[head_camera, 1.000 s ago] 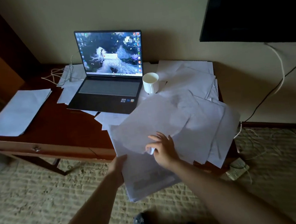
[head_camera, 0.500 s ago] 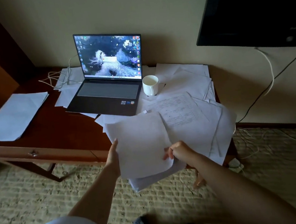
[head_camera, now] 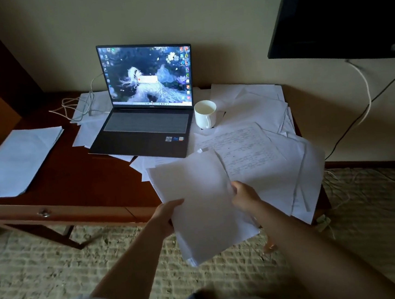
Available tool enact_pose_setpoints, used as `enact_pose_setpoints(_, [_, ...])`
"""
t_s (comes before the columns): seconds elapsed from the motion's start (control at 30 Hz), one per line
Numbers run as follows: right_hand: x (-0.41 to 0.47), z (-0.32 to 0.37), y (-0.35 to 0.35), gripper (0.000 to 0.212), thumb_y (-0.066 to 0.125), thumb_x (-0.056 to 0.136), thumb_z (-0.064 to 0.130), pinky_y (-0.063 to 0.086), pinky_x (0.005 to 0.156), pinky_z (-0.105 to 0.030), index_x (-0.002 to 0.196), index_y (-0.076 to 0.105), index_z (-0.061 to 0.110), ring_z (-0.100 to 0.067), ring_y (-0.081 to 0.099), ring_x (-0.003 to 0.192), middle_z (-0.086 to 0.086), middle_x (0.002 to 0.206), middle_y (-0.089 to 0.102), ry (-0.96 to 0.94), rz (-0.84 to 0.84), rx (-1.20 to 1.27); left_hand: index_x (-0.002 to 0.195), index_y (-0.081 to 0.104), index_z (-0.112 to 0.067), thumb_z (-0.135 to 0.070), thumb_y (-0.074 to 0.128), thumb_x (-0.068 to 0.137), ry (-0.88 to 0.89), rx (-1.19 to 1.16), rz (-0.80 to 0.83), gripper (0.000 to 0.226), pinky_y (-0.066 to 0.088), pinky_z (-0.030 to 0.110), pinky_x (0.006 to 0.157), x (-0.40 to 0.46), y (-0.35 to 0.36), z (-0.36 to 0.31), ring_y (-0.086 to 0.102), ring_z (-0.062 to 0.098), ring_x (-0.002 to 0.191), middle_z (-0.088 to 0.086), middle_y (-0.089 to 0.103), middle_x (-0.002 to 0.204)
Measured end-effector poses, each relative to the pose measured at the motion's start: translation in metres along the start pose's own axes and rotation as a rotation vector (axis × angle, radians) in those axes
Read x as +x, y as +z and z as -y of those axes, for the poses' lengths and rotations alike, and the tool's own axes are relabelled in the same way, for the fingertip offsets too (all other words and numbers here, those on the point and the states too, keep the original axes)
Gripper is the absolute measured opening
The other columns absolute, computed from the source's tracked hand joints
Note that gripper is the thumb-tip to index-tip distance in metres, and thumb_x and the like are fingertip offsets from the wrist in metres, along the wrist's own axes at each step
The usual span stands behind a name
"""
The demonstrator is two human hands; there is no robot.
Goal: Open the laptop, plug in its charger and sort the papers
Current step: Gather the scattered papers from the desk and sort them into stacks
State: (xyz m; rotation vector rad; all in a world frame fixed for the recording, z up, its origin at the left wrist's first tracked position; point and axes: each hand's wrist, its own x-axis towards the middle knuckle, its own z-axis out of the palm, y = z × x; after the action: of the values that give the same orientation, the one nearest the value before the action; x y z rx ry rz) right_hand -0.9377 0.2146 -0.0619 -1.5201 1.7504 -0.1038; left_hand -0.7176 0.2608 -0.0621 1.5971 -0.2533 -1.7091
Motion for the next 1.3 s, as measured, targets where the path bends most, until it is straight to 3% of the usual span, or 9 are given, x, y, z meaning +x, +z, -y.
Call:
enact_pose_setpoints(0.17, [0.004,0.015,0.017,0.064,0.052,0.082,0.012,0.039,0.105,-0.037,0.143,0.035,0.019,-0.03,0.036,0.132,-0.009,0.145,0.036,0.065,-0.093,0.032,0.115,0.058,0.003,-0.003,0.071,0.081,0.044,0.028,-0.076,0.037,0.053,0.051,0.082,0.012,0.0,0.002,0.063,0.041,0.095,0.024,0.066,0.104])
enact_pose_setpoints(0.33, [0.004,0.025,0.019,0.063,0.045,0.078,0.01,0.038,0.104,-0.033,0.137,0.042,0.033,-0.027,0.046,0.126,-0.003,0.141,0.046,0.021,-0.122,0.085,0.107,0.061,-0.001,-0.012,0.07,0.084,0.034,0.063,-0.056,0.027,0.052,0.051,0.085,0.018,-0.003,-0.006,0.064,0.04,0.09,0.022,0.067,0.097])
enact_pose_setpoints(0.5, [0.011,0.015,0.021,0.047,0.05,0.087,0.012,0.037,0.099,-0.034,0.133,0.046,0.018,-0.027,0.043,0.126,-0.005,0.142,0.039,-0.003,-0.248,-0.057,0.111,0.058,0.005,-0.007,0.059,0.09,0.09,0.105,-0.145,0.024,0.05,0.052,0.089,0.03,-0.007,-0.003,0.06,0.038,0.091,0.019,0.062,0.088])
enact_pose_setpoints(0.6, [0.021,0.001,0.007,0.048,0.054,0.086,0.014,0.037,0.102,-0.035,0.133,0.046,0.012,-0.029,0.037,0.13,-0.011,0.143,0.037,-0.043,-0.347,-0.254,0.089,0.062,-0.004,0.0,0.059,0.086,0.205,0.139,-0.252,0.006,0.052,0.044,0.079,0.023,-0.009,0.002,0.059,0.032,0.081,0.014,0.061,0.08])
enact_pose_setpoints(0.73, [0.038,-0.015,-0.014,0.07,0.06,0.084,0.034,0.023,0.114,-0.04,0.143,0.03,0.011,-0.027,0.016,0.143,-0.012,0.155,0.018,-0.125,-0.21,-0.454,0.091,0.061,-0.005,0.002,0.059,0.086,0.243,0.114,-0.34,0.008,0.049,0.03,0.061,0.009,-0.013,0.008,0.057,0.024,0.066,0.01,0.061,0.076])
enact_pose_setpoints(0.83, [0.051,-0.019,-0.018,0.087,0.062,0.08,0.05,0.017,0.116,-0.043,0.146,0.022,0.012,-0.026,0.009,0.145,-0.01,0.156,0.013,-0.169,-0.11,-0.513,0.089,0.06,-0.004,0.003,0.061,0.084,0.215,0.084,-0.381,0.01,0.048,0.029,0.059,0.003,-0.008,0.007,0.056,0.025,0.063,0.013,0.06,0.073])
enact_pose_setpoints(1.03, [0.066,-0.003,-0.023,0.062,0.066,0.078,0.033,0.039,0.1,-0.038,0.129,0.044,0.007,-0.032,0.04,0.126,-0.015,0.133,0.042,-0.465,-0.054,-0.633,0.086,0.058,-0.002,0.004,0.059,0.083,0.237,-0.051,-0.564,0.007,0.046,0.031,0.064,-0.008,-0.018,-0.001,0.051,0.022,0.063,0.01,0.055,0.073])
enact_pose_setpoints(1.23, [0.065,0.026,-0.01,0.063,0.059,0.081,0.005,0.04,0.095,-0.044,0.139,0.033,0.005,-0.04,0.048,0.115,-0.023,0.134,0.039,-0.572,-0.064,-0.922,0.096,0.057,-0.004,0.005,0.059,0.082,0.246,-0.097,-0.571,0.016,0.046,0.028,0.061,-0.007,-0.011,0.001,0.054,0.025,0.065,0.011,0.058,0.075])
enact_pose_setpoints(1.3, [0.072,0.03,-0.004,0.058,0.073,0.071,0.008,0.05,0.078,-0.042,0.125,0.054,0.003,-0.039,0.061,0.09,-0.025,0.106,0.058,-0.561,-0.115,-0.979,0.094,0.058,-0.003,0.005,0.059,0.082,0.244,-0.105,-0.565,0.015,0.046,0.029,0.061,-0.003,-0.007,0.002,0.055,0.025,0.065,0.012,0.058,0.076])
